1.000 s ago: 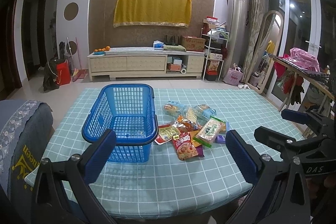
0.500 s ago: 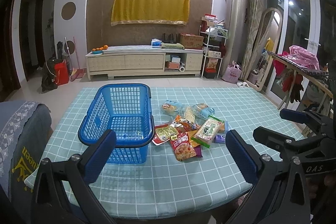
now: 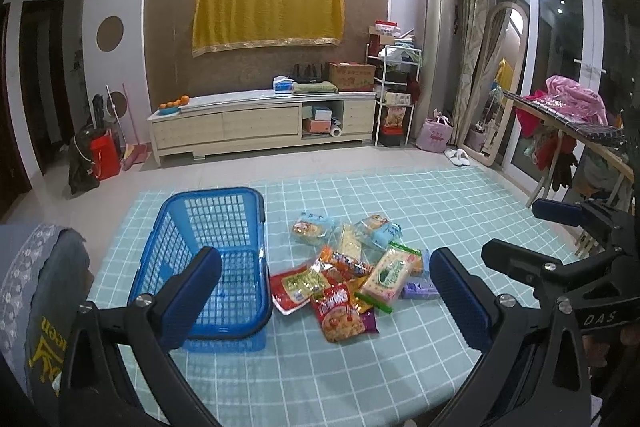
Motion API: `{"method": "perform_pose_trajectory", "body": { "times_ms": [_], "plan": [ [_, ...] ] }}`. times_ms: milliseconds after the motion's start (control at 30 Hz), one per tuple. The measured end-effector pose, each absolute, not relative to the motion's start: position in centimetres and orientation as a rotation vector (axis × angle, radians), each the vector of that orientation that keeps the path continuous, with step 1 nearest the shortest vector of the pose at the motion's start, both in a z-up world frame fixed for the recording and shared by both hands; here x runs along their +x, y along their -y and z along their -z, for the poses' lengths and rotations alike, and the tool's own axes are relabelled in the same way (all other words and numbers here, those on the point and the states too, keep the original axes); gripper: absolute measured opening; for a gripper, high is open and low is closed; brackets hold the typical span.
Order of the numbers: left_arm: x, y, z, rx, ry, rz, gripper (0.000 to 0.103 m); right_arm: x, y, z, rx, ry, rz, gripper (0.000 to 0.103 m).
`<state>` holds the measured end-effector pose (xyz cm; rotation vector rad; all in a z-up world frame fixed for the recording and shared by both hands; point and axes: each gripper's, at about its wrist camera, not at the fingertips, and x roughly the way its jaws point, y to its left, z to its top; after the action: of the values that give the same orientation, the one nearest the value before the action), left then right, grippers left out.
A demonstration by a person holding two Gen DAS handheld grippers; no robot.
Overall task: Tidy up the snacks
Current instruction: 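Reach both tools down to the snack pile and close on blue cake packs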
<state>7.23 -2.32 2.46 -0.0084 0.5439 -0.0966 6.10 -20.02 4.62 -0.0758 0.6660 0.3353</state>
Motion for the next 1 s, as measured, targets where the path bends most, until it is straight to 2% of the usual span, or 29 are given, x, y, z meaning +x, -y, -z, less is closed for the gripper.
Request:
{"method": "perform_pose_trajectory", "body": {
  "times_ms": [433,1000],
  "plan": [
    [16.6,5.1,-0.3,0.056,-0.677,0.12,0.103,14.4,23.1,-2.6,-0.104,-0.735,-0.348,0.103],
    [29.6,7.1,5.7,0.183,-0.86,0.128,0.103,26.3,25.2,5.2,-0.119,-0.949,-0.379,0.103]
  ]
}}
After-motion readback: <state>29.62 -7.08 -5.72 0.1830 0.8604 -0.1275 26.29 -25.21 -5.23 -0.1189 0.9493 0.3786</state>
